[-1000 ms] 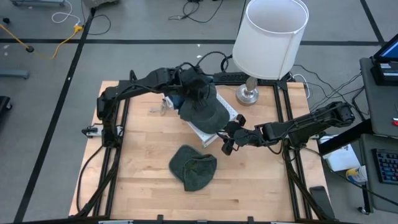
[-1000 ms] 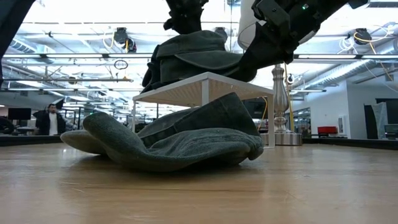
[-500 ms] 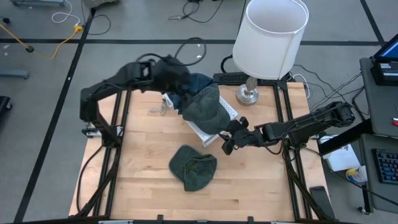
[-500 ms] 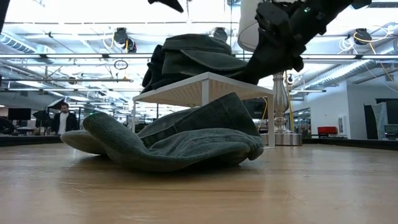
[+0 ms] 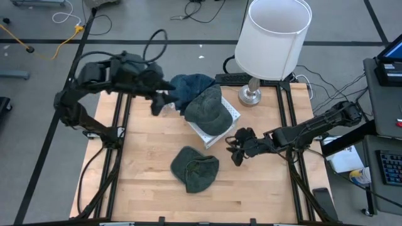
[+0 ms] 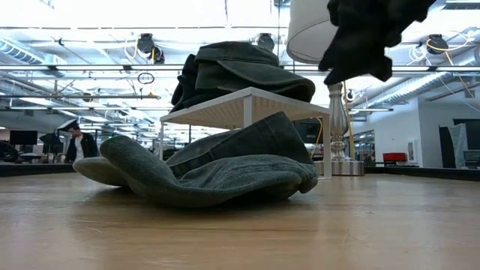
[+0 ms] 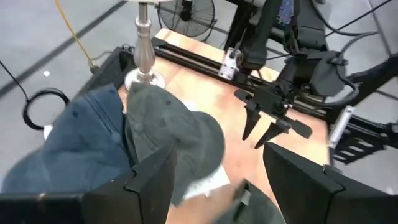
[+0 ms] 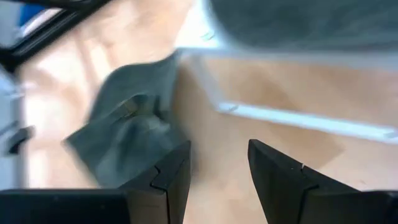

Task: Pick & Place hat
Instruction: Stack the gray cap on the stacked gray cap on the shelf

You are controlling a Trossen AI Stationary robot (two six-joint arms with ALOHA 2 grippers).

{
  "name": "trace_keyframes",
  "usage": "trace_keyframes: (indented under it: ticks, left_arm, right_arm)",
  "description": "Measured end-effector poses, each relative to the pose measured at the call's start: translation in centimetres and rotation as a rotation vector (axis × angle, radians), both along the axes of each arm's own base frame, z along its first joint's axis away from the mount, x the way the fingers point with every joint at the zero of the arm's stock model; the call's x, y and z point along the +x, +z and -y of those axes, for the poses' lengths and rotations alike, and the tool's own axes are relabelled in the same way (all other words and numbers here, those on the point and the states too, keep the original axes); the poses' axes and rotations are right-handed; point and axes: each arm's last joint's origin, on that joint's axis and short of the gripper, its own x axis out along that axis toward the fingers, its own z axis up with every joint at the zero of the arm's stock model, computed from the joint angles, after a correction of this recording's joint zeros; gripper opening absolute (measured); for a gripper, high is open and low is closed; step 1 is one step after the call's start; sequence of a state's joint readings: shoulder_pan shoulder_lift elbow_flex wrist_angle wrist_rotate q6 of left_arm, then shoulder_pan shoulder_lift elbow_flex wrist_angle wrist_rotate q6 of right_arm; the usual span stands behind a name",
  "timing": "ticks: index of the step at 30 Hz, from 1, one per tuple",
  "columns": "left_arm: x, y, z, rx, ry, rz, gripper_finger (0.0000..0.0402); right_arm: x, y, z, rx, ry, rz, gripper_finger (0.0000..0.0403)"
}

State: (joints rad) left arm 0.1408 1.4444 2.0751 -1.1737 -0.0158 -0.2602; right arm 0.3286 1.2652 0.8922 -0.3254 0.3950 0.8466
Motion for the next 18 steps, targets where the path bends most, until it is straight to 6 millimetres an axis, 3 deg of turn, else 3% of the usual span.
trace_keyframes:
  ticks: [8,18]
  left_arm:
    - [-3.0,-0.3,2.4,-0.167,0.019,-0.098,0.0243]
    - [-2.4,-3.6,7.6,-0.258,0.154,-0.241,0.0243]
  right_arm:
    - [-0.9,0.2,-2.1,0.011,0.091,0.004,0.015]
    - [-0.9,0.3,-2.7,0.005,0.173,0.012,0.0174]
